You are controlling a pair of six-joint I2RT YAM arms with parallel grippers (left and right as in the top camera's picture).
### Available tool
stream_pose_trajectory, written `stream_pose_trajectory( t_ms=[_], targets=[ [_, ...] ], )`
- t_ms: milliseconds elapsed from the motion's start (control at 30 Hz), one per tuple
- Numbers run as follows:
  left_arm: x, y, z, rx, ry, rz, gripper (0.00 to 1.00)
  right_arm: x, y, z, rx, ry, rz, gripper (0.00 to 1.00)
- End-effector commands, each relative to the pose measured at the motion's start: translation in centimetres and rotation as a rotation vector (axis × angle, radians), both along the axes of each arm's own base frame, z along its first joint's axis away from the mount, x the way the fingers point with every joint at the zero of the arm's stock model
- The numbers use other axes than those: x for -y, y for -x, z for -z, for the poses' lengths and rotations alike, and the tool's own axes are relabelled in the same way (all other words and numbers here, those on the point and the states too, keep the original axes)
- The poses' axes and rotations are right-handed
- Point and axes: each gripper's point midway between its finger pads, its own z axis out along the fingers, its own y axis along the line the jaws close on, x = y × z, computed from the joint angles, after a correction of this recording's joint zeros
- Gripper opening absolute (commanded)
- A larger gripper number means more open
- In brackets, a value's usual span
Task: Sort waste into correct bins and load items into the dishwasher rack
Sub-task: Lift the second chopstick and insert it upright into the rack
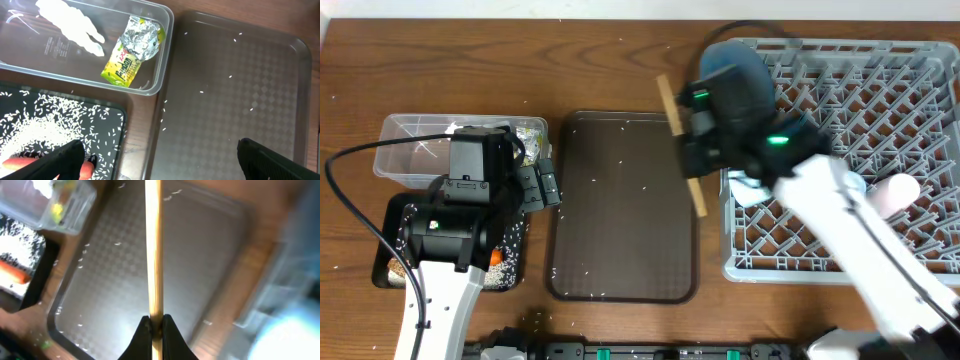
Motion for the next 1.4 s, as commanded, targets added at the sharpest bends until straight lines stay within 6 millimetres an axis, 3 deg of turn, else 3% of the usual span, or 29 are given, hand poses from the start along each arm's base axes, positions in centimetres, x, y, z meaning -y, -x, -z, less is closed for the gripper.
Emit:
stream_pose_trajectory(
  t_ms=[0, 133, 267, 567, 733, 767, 867, 1033, 1167, 1233, 1300, 1367],
  targets=[
    [-0.2, -0.2, -0.8, 0.022, -0.008, -0.004, 0.98, 6.4, -1.7, -1.8, 0.062, 0.058, 0.099, 0.01],
    [-0.2, -0.2, -0.8, 0.022, -0.008, -0.004, 0.98, 13.6, -2.2, -1.0, 0.016, 0.123, 0.217, 0.01],
    [-0.2, -0.2, -0.8, 0.022, -0.008, -0.004, 0.98, 19.4, -2.7, 2.1, -0.087, 0.147, 0.346, 0.01],
    [-0.2, -0.2, -0.8, 0.022, -0.008, -0.004, 0.98, 22.9, -3.6, 8.3, -0.231, 0.311, 0.335, 0.01],
    [-0.2, -0.2, -0.8, 0.022, -0.008, -0.004, 0.98, 21.7, -4.5, 10.5, -0.265, 0.269, 0.266, 0.02],
    [-0.2, -0.2, -0.8, 0.022, -0.008, -0.004, 0.98, 21.4, -4.5, 10.5, -0.264, 0.253, 0.260, 0.07],
    [-0.2, -0.2, -0.8, 0.021, -0.008, -0.004, 0.98, 20.8, -4.7, 9.5, -0.239, 0.216, 0.246, 0.35],
    [-0.2, -0.2, -0.8, 0.021, -0.008, -0.004, 0.98, 19.4, -4.4, 5.6, -0.144, 0.126, 0.241, 0.64],
    [-0.2, -0.2, -0.8, 0.022, -0.008, -0.004, 0.98, 17.1, -3.2, 1.3, -0.060, 0.000, 0.217, 0.66],
    [-0.2, -0.2, -0.8, 0.022, -0.008, -0.004, 0.98, 15.8, -2.3, -1.0, -0.010, -0.055, 0.186, 0.78],
    [-0.2, -0.2, -0.8, 0.022, -0.008, -0.004, 0.98, 15.0, -1.2, -3.0, 0.022, -0.096, 0.208, 0.99],
    [-0.2, -0.2, -0.8, 0.022, -0.008, -0.004, 0.98, 14.6, 0.1, -4.7, 0.048, -0.120, 0.230, 0.99]
  ],
)
